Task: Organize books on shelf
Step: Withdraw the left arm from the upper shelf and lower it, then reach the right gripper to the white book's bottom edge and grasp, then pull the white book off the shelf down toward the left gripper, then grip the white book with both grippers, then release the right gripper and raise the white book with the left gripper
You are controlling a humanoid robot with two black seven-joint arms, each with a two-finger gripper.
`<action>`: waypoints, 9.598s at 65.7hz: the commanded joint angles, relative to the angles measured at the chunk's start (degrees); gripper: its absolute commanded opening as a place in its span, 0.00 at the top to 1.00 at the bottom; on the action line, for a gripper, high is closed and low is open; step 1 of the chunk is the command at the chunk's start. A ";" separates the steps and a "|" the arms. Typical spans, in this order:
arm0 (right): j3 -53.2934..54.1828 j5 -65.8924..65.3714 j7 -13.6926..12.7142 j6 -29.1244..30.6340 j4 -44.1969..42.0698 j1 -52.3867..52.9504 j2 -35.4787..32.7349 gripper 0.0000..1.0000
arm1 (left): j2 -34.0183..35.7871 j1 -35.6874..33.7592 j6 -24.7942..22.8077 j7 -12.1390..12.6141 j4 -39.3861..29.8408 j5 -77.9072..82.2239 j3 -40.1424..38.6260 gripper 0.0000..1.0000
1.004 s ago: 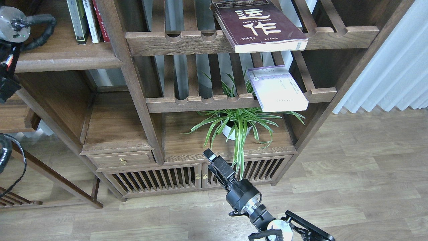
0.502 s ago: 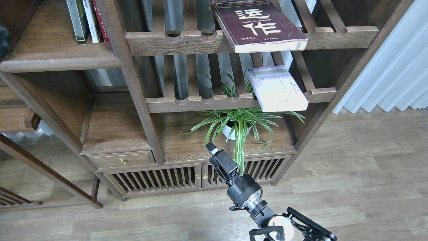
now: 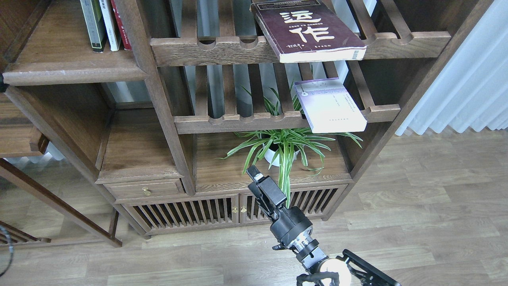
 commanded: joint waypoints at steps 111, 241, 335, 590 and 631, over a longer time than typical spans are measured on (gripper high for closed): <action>18.52 3.42 -0.36 -0.70 -15.46 7.56 0.00 0.02 | -15.25 25.28 -10.45 1.53 10.20 -9.08 31.94 0.07; 27.39 10.90 -0.53 -14.94 -27.15 23.47 0.00 0.48 | -14.46 25.63 -10.45 3.38 10.99 -10.93 40.82 0.00; 23.27 16.35 -6.68 4.97 -6.94 1.50 -0.61 0.95 | -6.38 23.08 -10.45 9.79 10.11 -45.90 50.92 0.03; 24.58 4.57 -3.52 -4.65 -5.53 0.53 0.00 0.03 | -5.85 22.47 -10.45 9.26 9.06 -38.44 55.41 1.00; 24.23 4.30 -2.91 -9.31 -5.62 1.32 0.00 0.02 | -7.34 22.91 -10.45 20.16 2.29 -19.72 44.51 1.00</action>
